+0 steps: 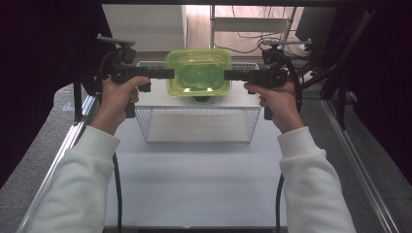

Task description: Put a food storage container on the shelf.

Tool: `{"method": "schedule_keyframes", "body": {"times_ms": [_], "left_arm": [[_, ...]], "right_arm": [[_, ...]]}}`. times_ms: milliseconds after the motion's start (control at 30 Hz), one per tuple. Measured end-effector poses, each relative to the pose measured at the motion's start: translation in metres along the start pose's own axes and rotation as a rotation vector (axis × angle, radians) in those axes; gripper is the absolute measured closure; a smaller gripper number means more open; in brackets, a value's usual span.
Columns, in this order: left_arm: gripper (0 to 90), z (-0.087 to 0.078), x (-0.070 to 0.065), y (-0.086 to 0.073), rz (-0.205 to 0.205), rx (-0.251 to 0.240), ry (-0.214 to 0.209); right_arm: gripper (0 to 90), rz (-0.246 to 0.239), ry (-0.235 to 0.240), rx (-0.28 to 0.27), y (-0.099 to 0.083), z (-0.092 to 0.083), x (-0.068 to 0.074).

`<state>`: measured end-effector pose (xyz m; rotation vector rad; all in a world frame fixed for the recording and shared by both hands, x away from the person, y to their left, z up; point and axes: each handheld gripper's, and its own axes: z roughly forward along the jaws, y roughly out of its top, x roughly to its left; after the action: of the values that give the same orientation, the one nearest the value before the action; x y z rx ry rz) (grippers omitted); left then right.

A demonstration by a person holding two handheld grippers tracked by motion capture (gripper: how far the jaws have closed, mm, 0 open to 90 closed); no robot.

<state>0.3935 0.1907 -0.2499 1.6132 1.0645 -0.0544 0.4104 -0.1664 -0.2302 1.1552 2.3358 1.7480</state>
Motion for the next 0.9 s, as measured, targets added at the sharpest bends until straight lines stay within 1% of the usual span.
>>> {"method": "schedule_keyframes", "body": {"times_ms": [33, 67, 100, 167, 200, 233, 267, 300, 367, 400, 433, 467, 500, 533, 567, 600, 667, 733, 767, 833, 900], "left_arm": [[79.6, 0.002, 0.002, 0.006, -0.005, 0.007, 0.007], [79.6, 0.002, 0.002, 0.006, -0.005, 0.007, 0.007], [79.6, 0.005, 0.005, 0.011, -0.008, 0.016, 0.013], [79.6, 0.007, 0.007, 0.013, -0.013, 0.020, 0.016], [79.6, 0.010, 0.009, 0.015, -0.021, 0.027, 0.020], [79.6, 0.014, 0.014, 0.017, -0.035, 0.035, 0.022], [79.6, 0.014, 0.014, 0.017, -0.035, 0.035, 0.022], [79.5, 0.019, 0.019, 0.019, -0.054, 0.039, 0.023], [79.4, 0.022, 0.021, 0.019, -0.060, 0.043, 0.023], [79.4, 0.024, 0.023, 0.020, -0.066, 0.045, 0.028], [79.4, 0.030, 0.028, 0.020, -0.079, 0.052, 0.030], [79.3, 0.030, 0.028, 0.020, -0.079, 0.052, 0.030], [79.3, 0.032, 0.032, 0.021, -0.088, 0.045, 0.020], [78.8, 0.033, 0.034, 0.022, -0.102, 0.043, 0.014], [78.2, 0.034, 0.036, 0.023, -0.105, 0.037, 0.010], [77.8, 0.036, 0.040, 0.024, -0.129, 0.028, -0.001], [77.1, 0.039, 0.044, 0.026, -0.143, 0.025, -0.003], [75.9, 0.042, 0.050, 0.026, -0.173, 0.020, -0.012], [75.2, 0.042, 0.050, 0.026, -0.173, 0.020, -0.012], [74.5, 0.044, 0.055, 0.027, -0.203, 0.019, -0.020], [73.3, 0.046, 0.060, 0.027, -0.219, 0.012, -0.029]], "right_arm": [[77.7, 0.008, -0.002, 0.001, 0.003, 0.002, -0.004], [77.7, 0.008, -0.002, 0.001, 0.003, 0.002, -0.004], [77.7, 0.022, -0.002, 0.002, 0.007, 0.005, -0.009], [77.7, 0.031, -0.001, 0.006, 0.008, 0.006, -0.011], [77.8, 0.033, -0.004, 0.008, 0.009, 0.008, -0.013], [78.0, 0.039, -0.015, 0.012, 0.011, 0.012, -0.019], [78.0, 0.039, -0.015, 0.012, 0.011, 0.012, -0.019], [78.0, 0.061, -0.016, 0.016, 0.011, 0.017, -0.026], [78.2, 0.077, -0.023, 0.020, 0.011, 0.020, -0.033], [78.2, 0.077, -0.023, 0.020, 0.011, 0.020, -0.033], [78.2, 0.100, -0.035, 0.031, 0.012, 0.025, -0.040], [78.2, 0.100, -0.035, 0.031, 0.012, 0.025, -0.040], [78.0, 0.108, -0.039, 0.037, 0.012, 0.027, -0.042], [77.4, 0.124, -0.046, 0.045, 0.012, 0.030, -0.045], [76.2, 0.150, -0.039, 0.045, 0.013, 0.033, -0.052], [75.7, 0.161, -0.036, 0.045, 0.014, 0.034, -0.054], [74.7, 0.187, -0.041, 0.049, 0.015, 0.038, -0.059], [73.2, 0.225, -0.043, 0.052, 0.017, 0.042, -0.063], [73.2, 0.225, -0.043, 0.052, 0.017, 0.042, -0.063], [71.8, 0.272, -0.040, 0.048, 0.018, 0.046, -0.067], [70.6, 0.303, -0.037, 0.041, 0.018, 0.048, -0.071]]}}
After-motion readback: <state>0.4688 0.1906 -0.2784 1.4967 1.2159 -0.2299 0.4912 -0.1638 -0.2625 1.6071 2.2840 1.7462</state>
